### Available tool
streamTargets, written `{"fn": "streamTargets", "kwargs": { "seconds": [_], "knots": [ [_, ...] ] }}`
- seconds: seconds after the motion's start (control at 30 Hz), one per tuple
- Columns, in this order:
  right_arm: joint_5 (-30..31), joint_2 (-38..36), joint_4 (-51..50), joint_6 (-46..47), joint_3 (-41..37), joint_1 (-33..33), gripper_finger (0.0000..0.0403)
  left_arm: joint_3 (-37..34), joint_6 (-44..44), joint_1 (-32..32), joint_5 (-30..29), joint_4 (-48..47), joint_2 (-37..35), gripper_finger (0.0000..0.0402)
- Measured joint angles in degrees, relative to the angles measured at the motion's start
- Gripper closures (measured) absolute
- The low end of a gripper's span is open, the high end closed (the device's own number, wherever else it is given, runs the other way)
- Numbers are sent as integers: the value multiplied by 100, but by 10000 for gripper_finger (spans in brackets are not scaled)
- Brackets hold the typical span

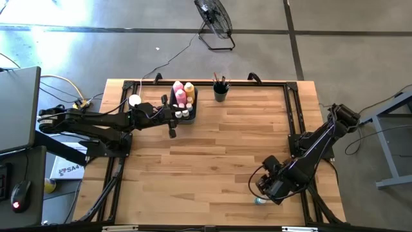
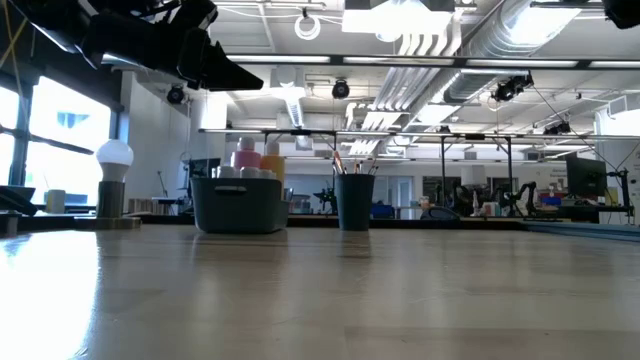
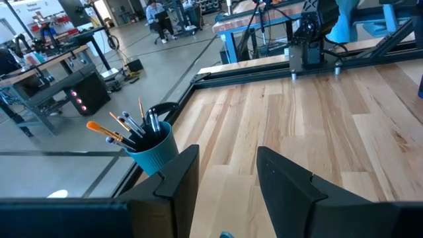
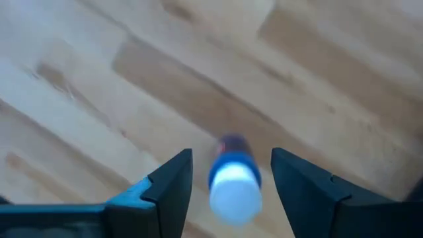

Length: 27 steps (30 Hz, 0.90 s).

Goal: Pick & Place Paint Supplies
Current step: Adjust the green bin

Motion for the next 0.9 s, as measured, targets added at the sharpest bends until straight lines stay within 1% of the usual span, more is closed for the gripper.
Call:
{"fn": "streamTargets", "kwargs": {
  "seconds": [0.13,0.33,0.43,0.57,0.63,0.7,0.77,0.9],
  "knots": [
    [739,0,-77,-203,0,0,204,-1,0,1,2,0,0,252],
    [2203,0,-92,-880,0,-172,204,-1,99,0,-39,16,-1,252],
    [3021,0,-89,-1341,0,-328,204,0,133,2,-333,16,-2,252],
    [3878,0,-85,-1882,0,-595,204,-2,95,0,-988,-152,-3,252],
    [4099,0,-79,-2136,0,-736,204,-2,-31,1,-1127,-355,-4,252],
    [4154,0,-74,-2348,0,-885,204,-2,-122,2,-1098,-648,-4,252],
    [4132,0,-74,-2496,0,-1029,204,-2,-191,2,-882,-975,-4,252],
    [4130,0,-64,-2708,0,-1243,204,-2,-195,2,-206,-1769,-4,252]
  ]
}}
